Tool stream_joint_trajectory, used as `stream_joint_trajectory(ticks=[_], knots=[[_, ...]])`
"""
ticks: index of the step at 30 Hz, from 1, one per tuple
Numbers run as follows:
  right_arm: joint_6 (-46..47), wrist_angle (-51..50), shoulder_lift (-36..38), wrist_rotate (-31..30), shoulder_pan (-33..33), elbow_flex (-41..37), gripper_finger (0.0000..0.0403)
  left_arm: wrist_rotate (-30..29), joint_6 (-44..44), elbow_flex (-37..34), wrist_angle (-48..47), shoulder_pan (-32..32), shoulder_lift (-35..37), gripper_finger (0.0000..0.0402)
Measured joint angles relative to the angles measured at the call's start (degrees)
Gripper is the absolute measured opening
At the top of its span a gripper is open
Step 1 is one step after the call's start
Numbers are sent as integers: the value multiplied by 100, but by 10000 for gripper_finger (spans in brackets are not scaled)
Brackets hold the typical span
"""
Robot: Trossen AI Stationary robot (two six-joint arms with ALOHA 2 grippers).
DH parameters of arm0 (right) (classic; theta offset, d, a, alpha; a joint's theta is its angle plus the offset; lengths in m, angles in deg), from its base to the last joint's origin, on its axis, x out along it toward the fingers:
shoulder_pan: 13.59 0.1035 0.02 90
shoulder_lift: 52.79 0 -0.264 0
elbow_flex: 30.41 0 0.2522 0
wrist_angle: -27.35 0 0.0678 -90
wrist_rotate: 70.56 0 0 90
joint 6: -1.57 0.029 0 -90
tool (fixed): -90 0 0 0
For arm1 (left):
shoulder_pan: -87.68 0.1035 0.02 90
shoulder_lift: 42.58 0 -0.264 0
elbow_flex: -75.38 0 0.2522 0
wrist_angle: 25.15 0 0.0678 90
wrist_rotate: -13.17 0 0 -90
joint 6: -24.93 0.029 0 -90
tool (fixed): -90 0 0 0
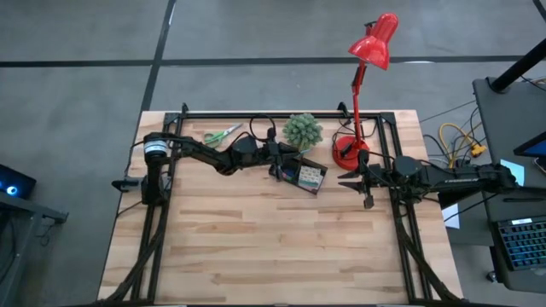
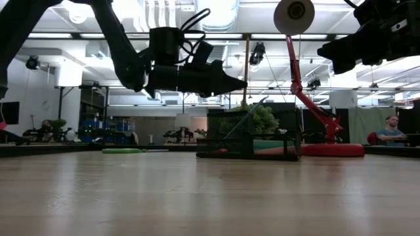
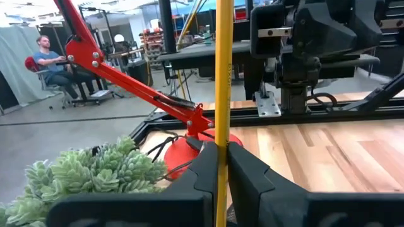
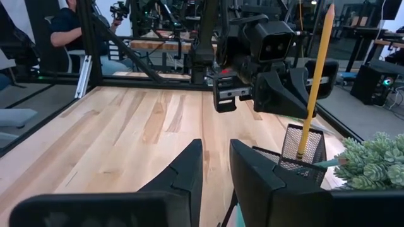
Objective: Pick and place office supplies into organizer
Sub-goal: Put the yellow pencil into the black desk organizer
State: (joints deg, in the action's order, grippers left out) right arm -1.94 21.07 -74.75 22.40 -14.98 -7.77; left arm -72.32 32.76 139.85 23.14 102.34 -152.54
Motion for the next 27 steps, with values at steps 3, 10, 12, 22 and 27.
stream_joint_trajectory(ticks=[3, 10, 12, 22, 27], knots=[[0, 2, 2, 0, 0, 0, 76, -2, -7, 20, 29, 0, -42, 6], [4, 1, 2, 0, 0, 0, 82, -11, -2, 20, 36, 3, -54, 6], [0, 2, 2, 0, 0, 0, 80, -13, -2, 20, 39, 27, -54, 6], [0, 2, 0, 0, 0, 0, 69, -30, -2, 20, 43, 202, -54, 6], [2, 2, 2, 0, 0, 0, 76, -28, -2, 20, 42, 261, -54, 6]])
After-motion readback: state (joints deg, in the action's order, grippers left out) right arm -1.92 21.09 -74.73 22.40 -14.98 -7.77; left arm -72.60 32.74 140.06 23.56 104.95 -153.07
